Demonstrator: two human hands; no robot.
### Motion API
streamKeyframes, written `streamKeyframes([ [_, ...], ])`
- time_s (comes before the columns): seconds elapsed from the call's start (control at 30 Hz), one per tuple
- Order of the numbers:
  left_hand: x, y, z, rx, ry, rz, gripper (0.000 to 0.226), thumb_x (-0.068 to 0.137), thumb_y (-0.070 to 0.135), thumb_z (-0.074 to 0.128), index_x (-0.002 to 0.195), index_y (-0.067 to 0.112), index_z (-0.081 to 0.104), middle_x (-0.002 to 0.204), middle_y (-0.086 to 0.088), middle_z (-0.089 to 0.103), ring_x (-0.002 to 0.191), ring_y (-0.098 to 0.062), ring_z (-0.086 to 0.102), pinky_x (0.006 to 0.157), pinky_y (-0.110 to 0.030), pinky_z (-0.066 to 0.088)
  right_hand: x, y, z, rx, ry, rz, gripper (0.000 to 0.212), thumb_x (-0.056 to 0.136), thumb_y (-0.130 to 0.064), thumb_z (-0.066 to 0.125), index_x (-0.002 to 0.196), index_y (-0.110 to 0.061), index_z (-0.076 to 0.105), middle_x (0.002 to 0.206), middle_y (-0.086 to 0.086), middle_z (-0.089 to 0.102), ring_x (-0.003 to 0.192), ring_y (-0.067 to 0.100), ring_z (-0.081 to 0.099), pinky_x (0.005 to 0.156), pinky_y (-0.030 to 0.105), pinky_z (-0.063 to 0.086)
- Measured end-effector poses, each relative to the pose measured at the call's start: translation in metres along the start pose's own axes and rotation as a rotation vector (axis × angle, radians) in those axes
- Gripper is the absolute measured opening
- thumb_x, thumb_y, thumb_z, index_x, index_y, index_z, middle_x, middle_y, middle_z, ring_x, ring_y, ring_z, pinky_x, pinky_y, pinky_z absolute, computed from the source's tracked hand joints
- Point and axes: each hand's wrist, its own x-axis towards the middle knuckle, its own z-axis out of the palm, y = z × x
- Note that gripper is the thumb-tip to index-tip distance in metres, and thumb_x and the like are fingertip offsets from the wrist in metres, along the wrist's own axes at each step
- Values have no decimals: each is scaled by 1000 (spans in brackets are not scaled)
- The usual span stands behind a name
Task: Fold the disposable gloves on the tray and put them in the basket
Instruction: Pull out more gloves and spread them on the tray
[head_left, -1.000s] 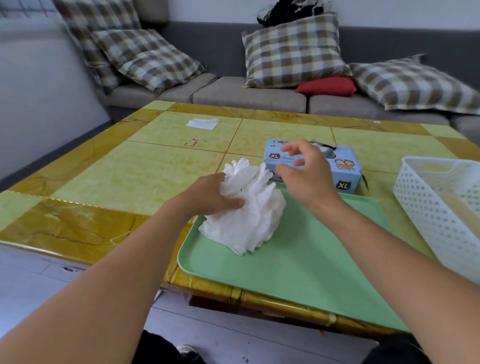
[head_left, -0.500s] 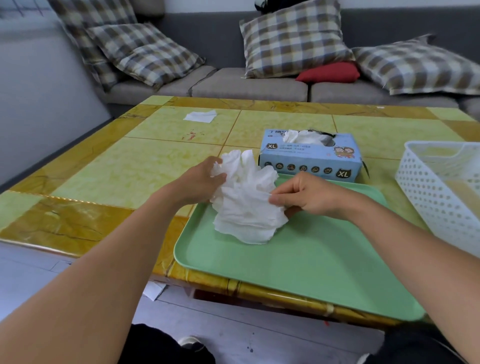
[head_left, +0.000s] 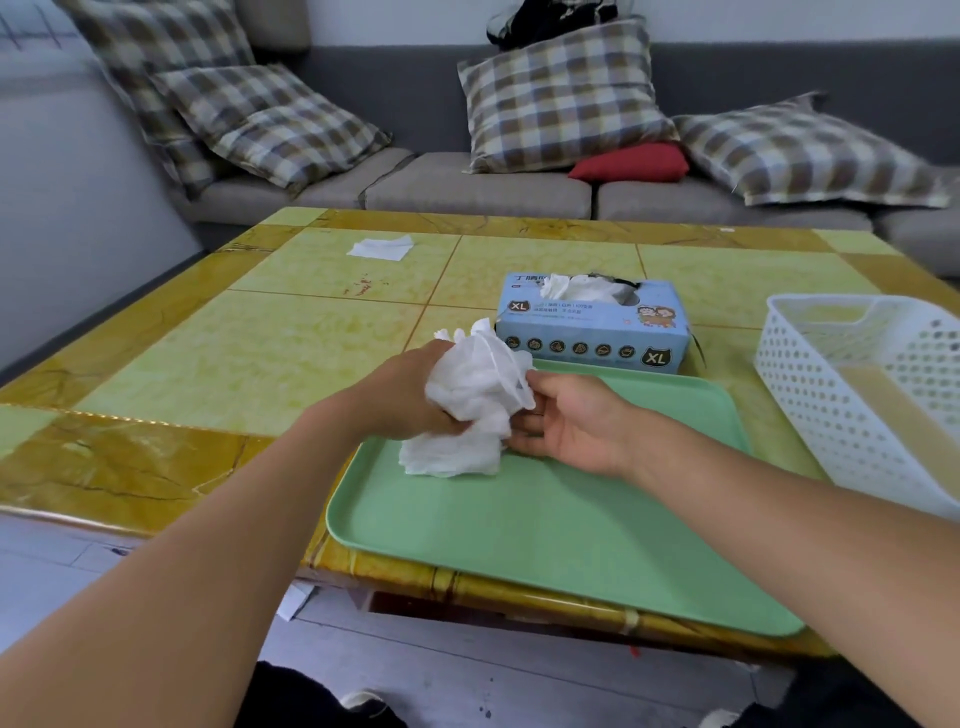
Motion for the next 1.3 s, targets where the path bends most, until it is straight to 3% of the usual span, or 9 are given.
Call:
streamKeyframes([
  [0.13, 4, -6, 4, 234, 119, -35, 47, 82, 15, 66, 127, 17, 53, 110, -6, 67, 97, -29, 62, 81, -42, 53, -19, -11, -14, -365, -37, 27, 18, 107, -20, 46, 105, -14, 62, 86, 6, 66, 73, 17, 64, 69, 31, 51],
  [0.3, 10, -8, 7, 269, 153, -75, 55, 86, 12, 59, 140, 21, 49, 120, -7, 66, 102, -31, 60, 84, -41, 53, -65, -32, -50, -753, -204, 92, 29, 109, -22, 43, 91, -12, 64, 92, 12, 75, 84, 18, 70, 68, 26, 50],
  [0.53, 9, -4, 7, 285, 271, -249, 35, 85, 17, 55, 120, 19, 55, 103, -5, 64, 87, -29, 58, 71, -35, 48, -95, -47, -72, -203, -171, 36, 38, 102, -18, 38, 102, -5, 73, 106, 17, 65, 96, 27, 63, 81, 36, 55],
  [0.67, 9, 3, 0, 301, 121, -298, 58, 81, 33, 61, 135, 17, 46, 114, -7, 57, 100, -29, 56, 79, -38, 48, -102, -59, -72, 277, -230, 19, 39, 104, -36, 38, 91, -12, 66, 91, 4, 54, 90, 24, 59, 67, 37, 56],
  [0.77, 0, 20, -13, 252, 1, -334, 108, 59, 55, 60, 156, 27, 19, 154, -11, 33, 139, -40, 32, 107, -53, 37, -105, -56, -81, 59, -170, -56, 81, 73, -68, 72, 127, -9, 64, 118, 13, 69, 106, 28, 67, 80, 39, 57],
  [0.9, -18, 68, -19, 37, 183, 0, 129, 53, 72, 78, 157, 38, 11, 167, 6, 10, 152, -21, 11, 120, -54, 20, -105, -54, -86, -22, -221, -125, 98, 47, -49, 98, 130, -8, 67, 134, 18, 65, 120, 32, 65, 94, 48, 57],
  [1.07, -15, 142, 31, -391, -27, 210, 86, 67, 38, 91, 142, 30, 47, 127, 10, 62, 110, -5, 64, 89, -17, 51, -108, -51, -76, -85, -186, -197, 55, 66, -21, 88, 118, -10, 74, 117, 15, 73, 97, 26, 73, 84, 40, 62],
  [1.17, 4, 150, 34, -589, 18, 123, 23, 87, 20, 78, 108, 13, 72, 96, -1, 74, 83, -14, 69, 70, -23, 54, -111, -53, -73, -233, 28, -260, 37, 85, -20, 74, 120, -10, 69, 105, 12, 75, 86, 25, 72, 72, 36, 61],
  [1.3, 14, 148, 25, -786, -10, 56, 19, 94, 20, 70, 106, 6, 73, 94, -5, 75, 84, -15, 70, 74, -26, 58, -115, -58, -87, -384, 307, -333, 33, 99, -38, 63, 99, -7, 72, 89, 11, 76, 75, 26, 72, 68, 33, 57],
])
